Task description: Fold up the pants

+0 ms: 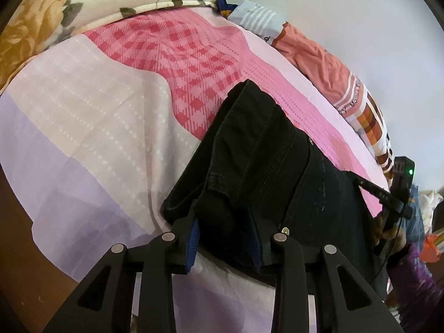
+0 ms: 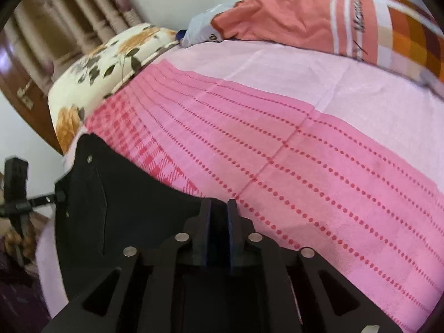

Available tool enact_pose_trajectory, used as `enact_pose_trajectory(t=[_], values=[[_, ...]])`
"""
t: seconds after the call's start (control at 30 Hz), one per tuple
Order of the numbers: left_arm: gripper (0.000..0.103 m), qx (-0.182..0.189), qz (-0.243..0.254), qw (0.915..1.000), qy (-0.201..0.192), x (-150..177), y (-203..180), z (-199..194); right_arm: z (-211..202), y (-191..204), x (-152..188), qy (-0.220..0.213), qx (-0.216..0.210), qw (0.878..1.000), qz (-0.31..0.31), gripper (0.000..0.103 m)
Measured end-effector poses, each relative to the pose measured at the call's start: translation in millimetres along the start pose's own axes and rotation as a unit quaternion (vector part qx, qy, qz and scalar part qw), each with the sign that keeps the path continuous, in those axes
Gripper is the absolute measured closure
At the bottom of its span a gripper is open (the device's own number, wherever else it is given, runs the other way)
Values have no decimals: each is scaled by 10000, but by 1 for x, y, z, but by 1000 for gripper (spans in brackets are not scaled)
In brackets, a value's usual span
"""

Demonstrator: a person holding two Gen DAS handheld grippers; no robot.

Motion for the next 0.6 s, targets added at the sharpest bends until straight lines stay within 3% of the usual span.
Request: enact_pose_trajectory(t=[0.13,0.23,0.37,0.4,0.47,0.53,0.6], values=[[69,130,-85,9998,104,-3,1,-1,-1,-18,-2,43,-596,9958,698,80],[68,310,-78,9994,90,-6,3,-4,-14,-41,-9,-281,-429,9902,1299,65],[65,123,122,9998,18,-10,0,-11,-77,-84,-2,-1232,-712,9548,2611,65],[62,-5,230,9997,-41,-12,-1,-14,-96,-89,7,-1423,-763,9478,2748,65],[41,-381,432,9981,-234,-18,-1,-23,-133,-97,32,-1695,-824,9363,2964,61],[40,-489,545,9962,-474,-26,1,-33,-177,-110,76,-1945,-721,9229,3244,53],[40,-647,525,9941,-700,-36,4,-43,-217,-123,128,-2134,-479,9085,3561,52]])
Point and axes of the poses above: each gripper's, at about its wrist camera, not at the fingertips, and z roughly the way its jaws point, y to its left, x to its underside, the point moved 6 cm from there along z, roughly the way its jaws point, and after that the axes turned 7 degrees about x, right-handed, at the moved point
